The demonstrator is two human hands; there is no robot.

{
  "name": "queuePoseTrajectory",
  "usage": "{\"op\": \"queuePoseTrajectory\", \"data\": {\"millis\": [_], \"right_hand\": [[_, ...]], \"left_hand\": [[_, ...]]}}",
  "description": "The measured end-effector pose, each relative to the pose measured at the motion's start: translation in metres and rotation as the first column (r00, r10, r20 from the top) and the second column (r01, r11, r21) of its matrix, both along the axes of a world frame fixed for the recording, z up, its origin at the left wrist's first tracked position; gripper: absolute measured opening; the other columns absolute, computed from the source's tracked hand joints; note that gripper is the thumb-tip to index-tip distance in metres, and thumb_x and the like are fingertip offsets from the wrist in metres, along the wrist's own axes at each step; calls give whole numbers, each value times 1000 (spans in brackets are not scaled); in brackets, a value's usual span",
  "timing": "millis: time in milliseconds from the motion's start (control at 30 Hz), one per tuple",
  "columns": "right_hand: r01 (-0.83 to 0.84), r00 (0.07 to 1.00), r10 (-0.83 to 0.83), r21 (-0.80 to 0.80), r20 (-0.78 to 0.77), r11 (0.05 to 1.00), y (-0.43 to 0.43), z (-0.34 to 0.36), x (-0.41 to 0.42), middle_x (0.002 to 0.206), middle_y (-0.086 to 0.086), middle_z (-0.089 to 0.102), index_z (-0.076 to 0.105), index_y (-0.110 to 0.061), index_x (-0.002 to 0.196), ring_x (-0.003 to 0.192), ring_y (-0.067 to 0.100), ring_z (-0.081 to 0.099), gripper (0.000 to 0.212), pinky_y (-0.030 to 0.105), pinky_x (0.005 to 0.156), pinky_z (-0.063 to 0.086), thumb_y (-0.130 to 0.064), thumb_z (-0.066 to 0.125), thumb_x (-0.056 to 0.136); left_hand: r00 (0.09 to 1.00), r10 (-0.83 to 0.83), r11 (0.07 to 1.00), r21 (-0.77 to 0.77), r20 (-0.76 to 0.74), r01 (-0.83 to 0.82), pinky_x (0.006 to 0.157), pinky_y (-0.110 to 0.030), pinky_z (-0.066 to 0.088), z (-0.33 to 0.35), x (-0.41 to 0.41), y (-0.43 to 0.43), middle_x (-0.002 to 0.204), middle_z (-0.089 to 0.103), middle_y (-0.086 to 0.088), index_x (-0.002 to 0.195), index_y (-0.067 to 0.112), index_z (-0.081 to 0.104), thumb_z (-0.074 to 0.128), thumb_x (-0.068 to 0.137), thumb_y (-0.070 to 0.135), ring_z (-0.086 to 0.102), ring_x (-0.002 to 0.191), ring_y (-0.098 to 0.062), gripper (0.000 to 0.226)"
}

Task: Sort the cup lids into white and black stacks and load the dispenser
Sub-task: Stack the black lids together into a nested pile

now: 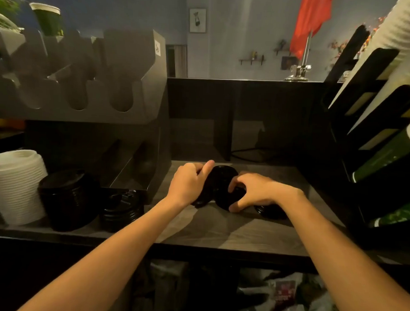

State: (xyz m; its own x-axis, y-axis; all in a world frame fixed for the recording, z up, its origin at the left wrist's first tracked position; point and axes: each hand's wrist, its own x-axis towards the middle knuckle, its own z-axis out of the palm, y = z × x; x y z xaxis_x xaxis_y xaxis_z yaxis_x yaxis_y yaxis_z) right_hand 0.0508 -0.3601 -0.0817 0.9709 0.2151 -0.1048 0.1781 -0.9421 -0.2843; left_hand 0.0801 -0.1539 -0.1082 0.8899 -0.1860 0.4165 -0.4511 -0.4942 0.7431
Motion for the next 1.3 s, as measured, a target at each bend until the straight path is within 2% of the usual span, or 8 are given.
{"op": "queuePoseTrajectory", "data": {"millis": [167,267,467,667,767,900,1167,1300], "right_hand": [[-19,996,21,16,-82,1000,-1,1,19,111,-14,52,56,-32,110,100,11,52,58,29,77,47,-58,85,67],[-18,999,20,70,-36,997,-7,-11,19,121,-12,51,53,-33,117,112,12,50,61,30,87,48,-56,84,70],[13,1000,-16,134,25,991,-13,-14,17,125,-19,51,51,-40,126,112,6,51,63,26,89,48,-60,80,73],[-26,957,-99,417,274,909,-11,-18,19,121,-14,51,48,-36,124,111,5,53,61,11,81,41,-48,83,76],[-51,929,-113,425,353,904,-5,-21,18,127,-14,44,42,-38,134,115,6,49,78,20,92,45,-46,87,71],[-65,888,-108,355,446,933,-4,-27,22,136,-12,38,38,-37,144,125,9,46,95,31,104,45,-47,89,65],[-64,889,-111,360,445,931,-2,-32,28,140,-15,40,37,-39,145,130,6,38,94,33,107,40,-54,87,67],[-71,919,-182,599,351,797,-1,-33,29,135,-15,48,45,-42,140,124,8,48,63,30,102,45,-46,75,85]], "left_hand": [[957,102,990,-70,-270,-125,66,-33,39,3,35,-18,61,51,0,67,18,50,48,107,43,50,56,-15,47],[897,130,951,-204,-423,-234,84,-34,41,1,48,-23,76,54,0,71,26,48,47,107,41,52,72,-16,39],[907,-3,924,-349,-421,-159,101,-51,51,-7,50,-21,107,69,-20,89,22,62,47,103,42,66,101,-33,29],[837,-113,826,-519,-535,-220,88,-40,56,-12,57,-19,94,77,-10,98,12,73,60,92,32,72,89,-28,25],[812,-216,791,-584,-543,-180,98,-46,58,-13,53,-25,107,77,-13,104,13,74,65,95,28,72,103,-30,20],[782,-378,723,-685,-496,-86,92,-41,57,-14,51,-29,123,73,-12,124,11,70,62,98,28,69,115,-27,33],[786,-469,711,-700,-402,66,72,-29,56,-18,46,-25,103,72,-9,108,9,64,64,97,21,69,96,-20,16],[802,-464,699,-712,-376,71,75,-30,58,-20,47,-21,108,73,-10,111,9,65,68,94,18,71,101,-23,20]]}}
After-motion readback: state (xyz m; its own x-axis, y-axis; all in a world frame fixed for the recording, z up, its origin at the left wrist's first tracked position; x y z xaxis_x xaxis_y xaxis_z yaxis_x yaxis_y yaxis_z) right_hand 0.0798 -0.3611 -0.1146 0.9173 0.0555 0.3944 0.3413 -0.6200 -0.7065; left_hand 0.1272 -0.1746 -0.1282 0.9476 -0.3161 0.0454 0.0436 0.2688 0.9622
